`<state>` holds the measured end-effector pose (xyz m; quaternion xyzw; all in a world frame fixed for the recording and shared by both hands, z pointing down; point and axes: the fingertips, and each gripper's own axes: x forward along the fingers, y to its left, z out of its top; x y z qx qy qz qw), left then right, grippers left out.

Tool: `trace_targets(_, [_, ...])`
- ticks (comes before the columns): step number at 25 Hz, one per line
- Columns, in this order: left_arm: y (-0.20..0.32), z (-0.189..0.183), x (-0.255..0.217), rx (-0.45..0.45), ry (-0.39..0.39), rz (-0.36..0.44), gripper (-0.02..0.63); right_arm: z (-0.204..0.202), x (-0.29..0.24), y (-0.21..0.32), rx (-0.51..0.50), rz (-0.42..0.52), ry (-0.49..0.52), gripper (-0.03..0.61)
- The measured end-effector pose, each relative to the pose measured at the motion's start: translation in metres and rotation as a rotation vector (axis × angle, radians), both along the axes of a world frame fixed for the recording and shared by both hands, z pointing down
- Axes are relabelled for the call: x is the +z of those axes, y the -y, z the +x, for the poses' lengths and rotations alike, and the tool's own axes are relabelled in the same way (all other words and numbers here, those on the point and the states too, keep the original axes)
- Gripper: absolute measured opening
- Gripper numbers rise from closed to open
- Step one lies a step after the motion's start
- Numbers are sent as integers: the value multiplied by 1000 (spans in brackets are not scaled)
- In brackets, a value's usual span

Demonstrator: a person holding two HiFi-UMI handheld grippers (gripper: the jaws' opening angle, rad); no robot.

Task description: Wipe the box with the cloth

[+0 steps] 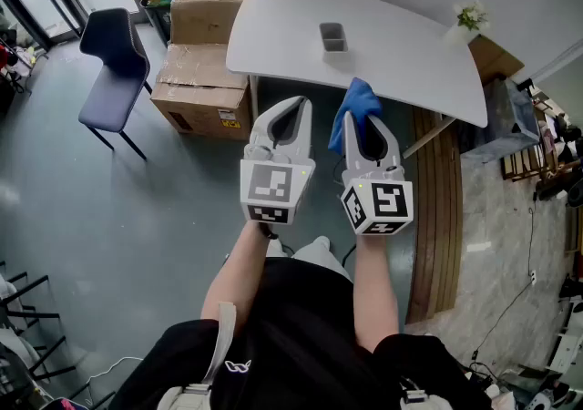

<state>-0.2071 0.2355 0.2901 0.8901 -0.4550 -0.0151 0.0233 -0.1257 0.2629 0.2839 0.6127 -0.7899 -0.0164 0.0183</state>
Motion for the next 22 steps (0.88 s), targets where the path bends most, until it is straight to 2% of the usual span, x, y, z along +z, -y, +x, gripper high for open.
trace_targets(9, [14, -1, -3, 4, -13, -10, 0, 2, -5, 8, 4, 4, -3, 52])
trace_targets(16, [33, 6, 2, 5, -8, -18, 0, 23, -2, 27, 30, 2, -3, 52])
trace_targets(22, [69, 6, 8, -19, 7, -18, 0, 50, -2, 64, 54, 14, 12, 52])
